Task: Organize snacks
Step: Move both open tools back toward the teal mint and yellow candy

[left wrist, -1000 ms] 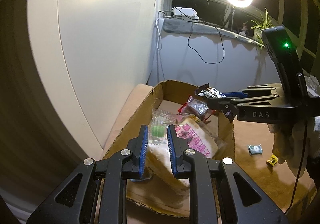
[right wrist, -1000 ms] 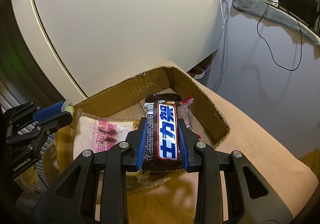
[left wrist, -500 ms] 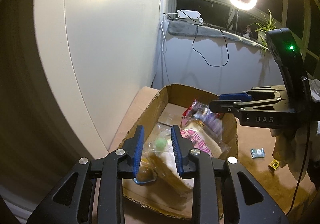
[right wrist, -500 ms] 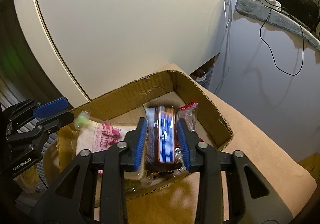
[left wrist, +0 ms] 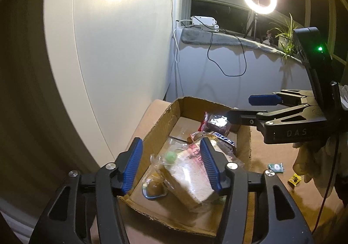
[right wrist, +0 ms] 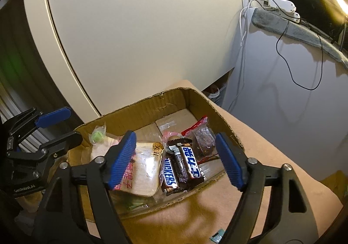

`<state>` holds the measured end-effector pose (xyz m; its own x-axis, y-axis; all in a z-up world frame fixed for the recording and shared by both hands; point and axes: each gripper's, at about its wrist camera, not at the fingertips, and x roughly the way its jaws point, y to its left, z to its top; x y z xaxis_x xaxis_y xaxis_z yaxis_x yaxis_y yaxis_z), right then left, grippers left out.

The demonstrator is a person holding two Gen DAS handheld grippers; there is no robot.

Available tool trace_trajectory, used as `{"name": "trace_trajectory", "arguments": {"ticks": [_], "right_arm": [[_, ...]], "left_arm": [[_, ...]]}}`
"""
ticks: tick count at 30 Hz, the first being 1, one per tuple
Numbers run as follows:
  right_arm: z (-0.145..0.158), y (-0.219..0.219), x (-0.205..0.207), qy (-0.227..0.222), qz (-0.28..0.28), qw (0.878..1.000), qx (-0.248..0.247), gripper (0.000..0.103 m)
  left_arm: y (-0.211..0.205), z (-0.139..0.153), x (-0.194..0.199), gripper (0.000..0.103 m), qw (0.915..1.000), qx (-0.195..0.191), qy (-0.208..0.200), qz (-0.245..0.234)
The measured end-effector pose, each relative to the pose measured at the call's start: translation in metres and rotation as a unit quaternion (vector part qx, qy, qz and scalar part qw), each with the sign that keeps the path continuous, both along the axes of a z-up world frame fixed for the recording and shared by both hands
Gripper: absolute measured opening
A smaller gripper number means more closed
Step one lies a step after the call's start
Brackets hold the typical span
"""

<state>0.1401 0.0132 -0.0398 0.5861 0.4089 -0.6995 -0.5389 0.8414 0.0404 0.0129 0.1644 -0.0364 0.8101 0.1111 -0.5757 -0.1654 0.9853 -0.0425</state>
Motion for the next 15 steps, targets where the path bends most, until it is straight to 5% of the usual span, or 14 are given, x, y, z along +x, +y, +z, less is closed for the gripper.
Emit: {"name": "trace_trajectory", "arguments": {"ticks": [15], "right_arm": [[0.019, -0.056, -0.050, -0.029, -0.030, 0.999, -0.008, 0.083]], "left_arm": [[-0.051, 0.015, -0.014, 0.058, 0.9990, 0.009, -0.017, -0.042]]}}
